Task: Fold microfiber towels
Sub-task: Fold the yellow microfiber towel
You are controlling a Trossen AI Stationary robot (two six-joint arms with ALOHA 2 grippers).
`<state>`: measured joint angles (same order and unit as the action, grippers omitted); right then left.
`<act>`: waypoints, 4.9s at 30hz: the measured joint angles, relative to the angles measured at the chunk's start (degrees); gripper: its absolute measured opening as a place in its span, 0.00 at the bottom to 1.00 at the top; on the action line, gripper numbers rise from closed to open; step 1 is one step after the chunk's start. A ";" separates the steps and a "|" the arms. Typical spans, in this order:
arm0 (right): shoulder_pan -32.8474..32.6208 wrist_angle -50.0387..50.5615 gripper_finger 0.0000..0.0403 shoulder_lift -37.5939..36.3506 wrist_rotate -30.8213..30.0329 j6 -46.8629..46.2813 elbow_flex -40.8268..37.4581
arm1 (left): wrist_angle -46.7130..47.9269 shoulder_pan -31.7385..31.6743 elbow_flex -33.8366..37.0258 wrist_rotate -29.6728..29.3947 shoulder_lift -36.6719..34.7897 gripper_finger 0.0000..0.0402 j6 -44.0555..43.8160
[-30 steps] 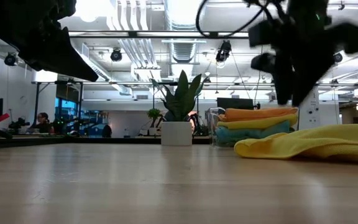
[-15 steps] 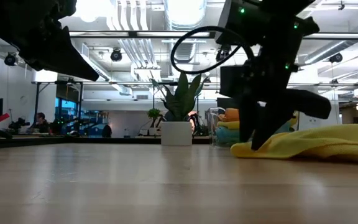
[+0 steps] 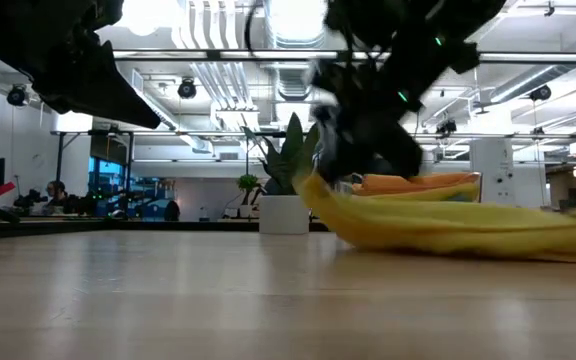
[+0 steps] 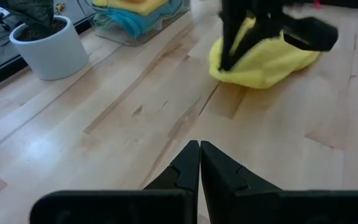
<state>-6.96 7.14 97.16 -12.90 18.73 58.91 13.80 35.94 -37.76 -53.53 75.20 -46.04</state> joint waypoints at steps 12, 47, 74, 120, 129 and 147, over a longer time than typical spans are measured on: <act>0.50 -22.78 0.02 -5.87 -11.63 -4.42 1.97 | -12.31 -0.44 0.00 -3.00 0.00 0.06 8.12; 0.73 -14.89 0.02 -6.30 -15.76 -3.92 17.27 | -40.86 -14.13 -0.65 6.68 20.59 0.34 17.94; 8.98 16.15 0.02 -21.81 -2.10 3.40 25.51 | -0.99 -12.39 -11.97 15.33 -29.03 0.00 43.24; -12.72 9.93 0.02 -23.03 18.31 -22.35 -6.14 | -6.77 2.05 -23.71 54.00 17.68 0.00 3.65; -11.12 2.20 0.02 -23.03 12.85 -20.65 -8.93 | -6.89 1.99 -23.55 55.69 17.68 0.19 -3.69; -9.21 -21.25 0.02 -10.36 5.16 -20.61 -14.55 | 10.70 -5.68 -15.93 45.12 14.78 0.25 9.07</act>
<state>-16.17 -14.11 86.80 -7.74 -1.88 44.36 24.51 30.26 -53.69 -8.41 89.97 -36.97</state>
